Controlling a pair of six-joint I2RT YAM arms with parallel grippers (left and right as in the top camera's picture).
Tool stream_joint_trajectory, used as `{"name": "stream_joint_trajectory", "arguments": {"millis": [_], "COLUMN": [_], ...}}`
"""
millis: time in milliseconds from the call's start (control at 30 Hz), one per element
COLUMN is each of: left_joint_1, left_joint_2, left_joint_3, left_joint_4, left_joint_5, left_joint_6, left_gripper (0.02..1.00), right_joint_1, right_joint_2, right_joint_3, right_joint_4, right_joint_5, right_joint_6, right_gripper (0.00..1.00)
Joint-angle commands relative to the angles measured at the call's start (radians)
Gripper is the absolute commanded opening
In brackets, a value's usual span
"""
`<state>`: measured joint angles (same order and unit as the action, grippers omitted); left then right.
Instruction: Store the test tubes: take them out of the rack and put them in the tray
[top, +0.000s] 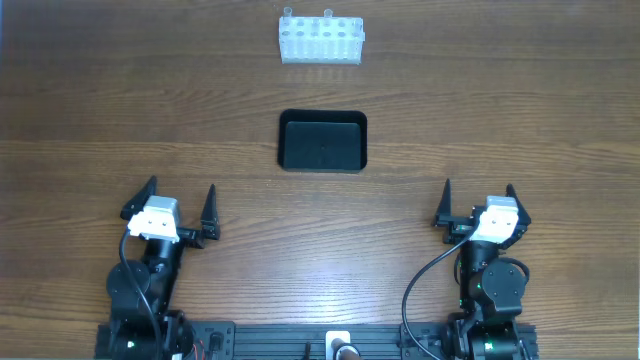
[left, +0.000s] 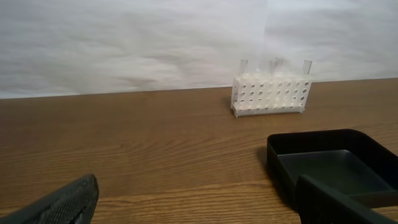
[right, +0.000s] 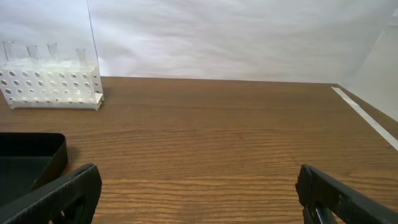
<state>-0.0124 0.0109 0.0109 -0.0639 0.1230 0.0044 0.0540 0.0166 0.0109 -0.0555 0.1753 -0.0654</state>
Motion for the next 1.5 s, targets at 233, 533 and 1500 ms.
{"name": "stream_joint_trajectory", "arguments": {"millis": [233,533,1500], "left_joint_1": [0.004,0.004,0.004], "left_joint_2": [-0.004,-0.004,0.002], "left_joint_3": [-0.005,-0.005,-0.005], "left_joint_4": [-0.002,-0.002,0.069], "left_joint_5": [-0.009,-0.009,-0.012], "left_joint_6": [0.011,0.011,-0.016], "left_gripper": [0.996,1.000,1.000], "right_joint_1": [0.005,0.005,0.005], "right_joint_2": [0.000,0.000,0.000], "right_joint_3": [-0.006,-0.006,-0.006], "right_joint_4": [-0.003,-0.003,-0.003], "right_joint_5": [0.002,0.002,0.002], "right_joint_6": [-0.007,-0.007,-0.007], "right_gripper": [0.991,0.993,0.991]}}
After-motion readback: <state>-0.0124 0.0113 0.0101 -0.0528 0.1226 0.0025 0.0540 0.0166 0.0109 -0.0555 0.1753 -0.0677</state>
